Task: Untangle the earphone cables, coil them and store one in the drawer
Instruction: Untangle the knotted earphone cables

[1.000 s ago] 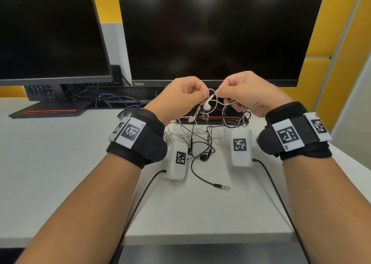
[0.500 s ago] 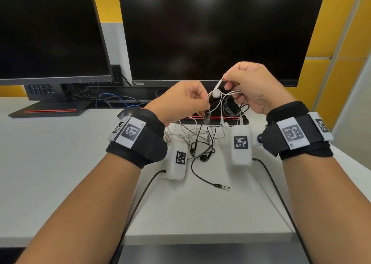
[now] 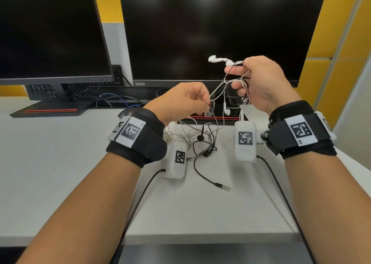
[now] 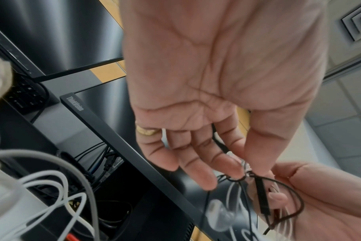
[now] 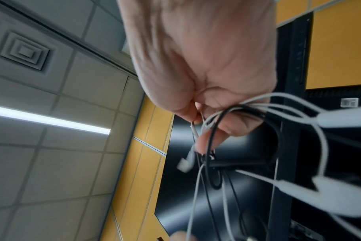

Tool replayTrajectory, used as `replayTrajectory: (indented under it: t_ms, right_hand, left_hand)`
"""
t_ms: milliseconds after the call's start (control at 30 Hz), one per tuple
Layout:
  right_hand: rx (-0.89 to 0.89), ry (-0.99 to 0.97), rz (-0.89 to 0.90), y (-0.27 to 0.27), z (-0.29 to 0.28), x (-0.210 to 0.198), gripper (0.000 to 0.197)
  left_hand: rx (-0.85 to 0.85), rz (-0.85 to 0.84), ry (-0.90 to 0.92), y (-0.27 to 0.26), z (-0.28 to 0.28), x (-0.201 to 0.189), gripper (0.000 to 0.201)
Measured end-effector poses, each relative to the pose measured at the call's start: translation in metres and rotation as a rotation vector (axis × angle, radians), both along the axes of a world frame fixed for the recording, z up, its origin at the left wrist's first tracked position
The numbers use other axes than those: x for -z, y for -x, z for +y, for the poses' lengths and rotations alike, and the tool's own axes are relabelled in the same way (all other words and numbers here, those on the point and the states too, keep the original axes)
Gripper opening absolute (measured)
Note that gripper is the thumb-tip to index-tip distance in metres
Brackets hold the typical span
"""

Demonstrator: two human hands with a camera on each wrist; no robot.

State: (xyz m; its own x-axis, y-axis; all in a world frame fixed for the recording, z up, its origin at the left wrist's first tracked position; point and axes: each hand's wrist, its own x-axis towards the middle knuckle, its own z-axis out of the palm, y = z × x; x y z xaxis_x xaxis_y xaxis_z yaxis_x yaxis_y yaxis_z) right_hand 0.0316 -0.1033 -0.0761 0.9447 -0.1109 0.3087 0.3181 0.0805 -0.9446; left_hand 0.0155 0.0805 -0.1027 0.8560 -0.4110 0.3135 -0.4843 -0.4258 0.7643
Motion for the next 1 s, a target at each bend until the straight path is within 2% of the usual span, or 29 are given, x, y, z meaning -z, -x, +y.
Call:
replayTrajectory:
  t_ms: [167,233,300,400,467,567,700,833,900,1000]
  right_hand:
    - [0.003,0.125,-0.056,0.003,0.002,0.002,0.015]
    - [-0.079,0.165,-0.087,0.008,0.002,0.004,0.011]
    - [-0.192,0.189,-0.118,0.01,0.002,0.005,0.011]
    - [-0.253,0.204,-0.154,0.009,0.004,0.007,0.008]
    - [-0.235,0.192,-0.151,0.007,0.004,0.007,0.007]
    - [-0.149,0.261,-0.13,0.004,0.001,0.008,0.009]
    - [0.002,0.527,-0.111,0.001,-0.003,0.01,0.015]
    - [-0.092,0.759,-0.048,0.003,-0.007,0.011,0.024]
    - [-0.132,0.874,-0.033,0.006,-0.009,0.011,0.019]
    - [-0.097,1.0,-0.037,0.006,-0.01,0.011,0.01]
  left_hand:
    - [0.068,-0.008,0.089,0.003,-0.001,-0.001,0.023]
    - [0.065,-0.042,0.137,0.002,-0.002,0.0,0.027]
    - [0.036,-0.057,0.165,-0.001,-0.003,0.003,0.019]
    - [0.096,0.073,0.231,-0.001,-0.004,0.004,0.016]
    - [0.17,0.176,0.299,0.002,-0.005,0.003,0.013]
    - [0.145,0.214,0.321,0.006,-0.008,0.0,0.007]
    - [0.004,0.118,0.22,0.002,-0.005,0.0,0.013]
    - [-0.112,-0.043,0.058,-0.004,-0.001,0.003,0.014]
    - [-0.146,-0.074,0.021,-0.006,0.002,0.003,0.018]
    - [-0.196,-0.101,-0.036,-0.008,0.005,0.004,0.022]
